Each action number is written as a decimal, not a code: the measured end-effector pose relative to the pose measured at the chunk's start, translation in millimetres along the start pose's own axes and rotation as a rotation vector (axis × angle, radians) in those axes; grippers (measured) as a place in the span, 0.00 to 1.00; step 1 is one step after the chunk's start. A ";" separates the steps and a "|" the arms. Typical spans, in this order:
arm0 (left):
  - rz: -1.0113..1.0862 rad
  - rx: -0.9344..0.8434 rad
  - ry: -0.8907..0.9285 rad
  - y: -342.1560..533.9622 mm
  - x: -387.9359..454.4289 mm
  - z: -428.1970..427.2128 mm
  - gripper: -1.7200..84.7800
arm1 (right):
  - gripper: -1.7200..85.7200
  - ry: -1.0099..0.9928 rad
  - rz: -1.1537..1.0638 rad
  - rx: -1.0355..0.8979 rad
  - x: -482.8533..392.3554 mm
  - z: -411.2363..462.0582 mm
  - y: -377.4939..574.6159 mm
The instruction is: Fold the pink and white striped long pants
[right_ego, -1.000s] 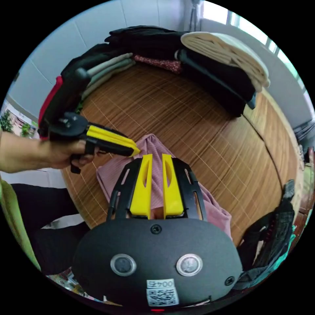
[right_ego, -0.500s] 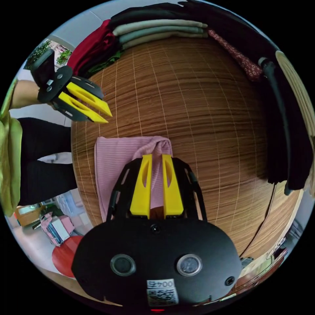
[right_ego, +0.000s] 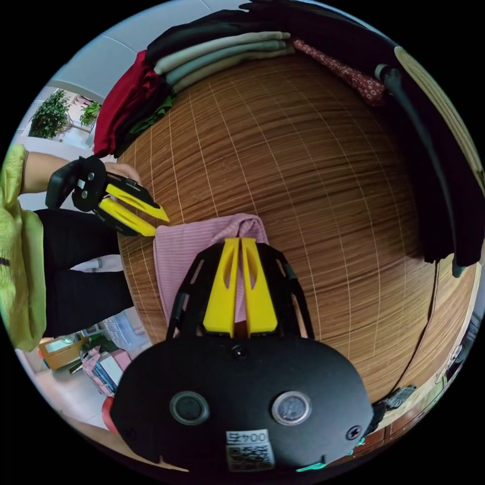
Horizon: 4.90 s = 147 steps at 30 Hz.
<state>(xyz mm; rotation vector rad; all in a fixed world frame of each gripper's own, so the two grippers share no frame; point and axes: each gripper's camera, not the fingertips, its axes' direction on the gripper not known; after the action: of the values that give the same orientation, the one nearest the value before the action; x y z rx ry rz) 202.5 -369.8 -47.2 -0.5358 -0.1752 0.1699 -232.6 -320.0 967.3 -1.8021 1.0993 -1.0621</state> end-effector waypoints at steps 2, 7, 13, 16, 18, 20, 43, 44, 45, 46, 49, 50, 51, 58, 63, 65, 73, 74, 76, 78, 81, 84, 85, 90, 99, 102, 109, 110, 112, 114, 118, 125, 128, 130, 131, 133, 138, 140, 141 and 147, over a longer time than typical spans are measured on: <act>-0.019 0.010 0.005 7.5 0.6 4.2 0.10 | 0.01 0.003 0.011 0.002 2.8 4.4 0.1; 0.020 0.002 -0.001 27.6 13.1 26.7 0.07 | 0.02 -0.002 0.033 0.009 8.7 14.8 1.5; 0.052 -0.009 -0.026 42.3 28.4 55.1 0.04 | 0.01 0.015 0.053 0.011 8.8 30.0 7.5; 0.003 0.041 0.005 56.6 24.9 53.4 0.04 | 0.01 0.073 0.060 0.024 8.5 30.5 16.4; -0.018 0.069 0.020 65.6 24.2 52.7 0.03 | 0.01 0.093 0.091 0.050 11.6 29.5 23.4; -0.022 0.060 0.025 73.1 26.2 63.7 0.03 | 0.01 0.140 0.133 0.017 12.8 48.3 29.8; -0.032 0.123 -0.354 150.1 79.5 129.0 0.02 | 0.06 0.127 0.468 0.400 -49.6 127.9 172.9; -0.025 0.140 -0.354 143.6 81.6 132.3 0.02 | 0.04 0.081 0.415 0.424 -61.0 139.6 169.8; 0.012 0.151 -0.340 126.2 87.9 147.2 0.02 | 0.04 0.052 0.378 0.417 -65.5 148.2 166.8; 0.069 0.113 -0.296 107.1 95.5 171.8 0.02 | 0.03 0.065 0.362 0.340 -67.8 170.8 160.1; 0.205 -0.070 -0.246 91.0 122.1 249.3 0.02 | 0.03 0.227 0.635 0.192 -33.7 213.7 181.1; 0.236 -0.052 -0.282 94.2 128.9 251.8 0.02 | 0.03 0.232 0.738 0.232 -23.0 213.2 204.8; 0.262 -0.050 -0.314 97.6 137.2 253.8 0.02 | 0.03 0.221 0.767 0.274 -21.4 210.1 218.2; 0.097 0.119 -0.368 81.8 121.9 201.4 0.02 | 0.11 0.030 1.064 0.513 -90.9 241.5 424.5; 0.221 0.120 -0.339 4.3 126.5 244.4 0.02 | 0.13 -0.038 1.307 0.518 -149.1 313.7 526.4; 0.263 -0.064 -0.325 -18.2 128.7 295.1 0.02 | 0.14 -0.065 1.352 0.565 -163.3 340.7 549.3; -0.123 0.032 -0.317 12.3 99.9 233.8 0.02 | 0.13 -0.134 1.440 0.645 -191.6 398.1 586.7; -0.153 0.018 -0.320 20.1 97.3 230.2 0.02 | 0.13 -0.126 1.453 0.639 -194.7 402.0 587.5; -0.258 -0.045 -0.317 51.0 89.4 218.9 0.02 | 0.13 -0.095 1.451 0.600 -199.1 405.7 585.3; -0.319 -0.072 -0.306 70.5 87.5 208.9 0.03 | 0.13 -0.061 1.458 0.576 -204.8 412.4 584.1; -0.384 -0.077 -0.254 87.6 93.1 190.9 0.03 | 0.10 -0.002 1.492 0.553 -214.6 424.9 583.7; -0.333 -0.024 -0.159 82.3 115.0 171.0 0.05 | 0.06 0.090 1.441 0.449 -221.3 421.8 572.9; -0.278 0.002 -0.136 74.6 129.0 162.5 0.07 | 0.06 0.113 1.426 0.444 -225.4 418.0 570.0; -0.012 0.073 -0.070 23.7 202.8 137.7 0.15 | 0.05 0.025 1.472 0.517 -240.9 406.8 579.5; 0.342 0.117 -0.029 -116.2 338.8 129.3 0.35 | 0.05 -0.149 1.313 0.595 -261.9 358.9 542.7; 0.321 0.055 -0.140 -146.3 340.3 127.0 0.30 | 0.05 -0.224 1.268 0.640 -267.5 345.4 524.0; -0.037 0.221 -0.114 -170.5 217.5 -18.7 0.02 | 0.09 -0.020 1.159 0.854 -318.1 308.0 494.5; -0.066 0.240 -0.123 -168.0 202.6 -38.5 0.02 | 0.10 0.033 1.177 0.855 -326.7 306.2 496.6; -0.177 0.278 -0.198 -149.9 138.5 -113.2 0.02 | 0.11 0.094 1.182 0.816 -335.9 309.6 497.1; -0.286 0.283 -0.226 -127.6 83.5 -156.6 0.02 | 0.11 0.119 1.194 0.751 -340.6 319.5 495.1; -0.532 0.212 -0.105 -53.8 -50.2 -191.7 0.06 | 0.10 0.174 1.217 0.620 -346.6 347.5 477.0; -0.892 0.278 0.242 48.5 -150.9 -200.3 0.09 | 0.08 0.251 1.218 0.334 -330.8 400.0 429.2; -0.921 0.366 0.146 29.6 -132.5 -241.9 0.07 | 0.08 0.305 1.239 0.236 -316.5 412.4 419.5; -0.878 0.413 0.123 1.1 -106.3 -256.5 0.05 | 0.08 0.335 1.256 0.185 -302.5 419.7 417.3; -0.856 0.403 0.136 -10.8 -99.7 -253.6 0.04 | 0.08 0.358 1.273 0.144 -290.4 426.4 417.0; -0.720 0.318 0.194 -73.6 -71.0 -224.0 0.03 | 0.09 0.403 1.314 0.068 -269.6 438.9 418.5; -0.383 0.064 0.042 -203.5 -6.3 -131.1 0.02 | 0.11 0.411 1.412 0.018 -231.2 474.7 419.7; -0.356 -0.112 0.016 -219.7 -1.0 -85.1 0.02 | 0.10 0.443 1.429 0.057 -231.1 478.9 410.7; -0.416 -0.013 0.028 -216.4 -6.6 -91.2 0.02 | 0.09 0.444 1.427 0.059 -230.5 478.9 409.4; -0.662 0.076 0.042 -196.9 -32.0 -176.0 0.03 | 0.09 0.306 1.679 0.455 -256.8 443.6 483.1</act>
<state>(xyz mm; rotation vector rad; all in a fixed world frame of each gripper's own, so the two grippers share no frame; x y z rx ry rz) 230.9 -629.5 -97.6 -0.3818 -0.2950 -0.4766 -41.2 -169.1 306.4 -0.0010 1.7402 -0.3781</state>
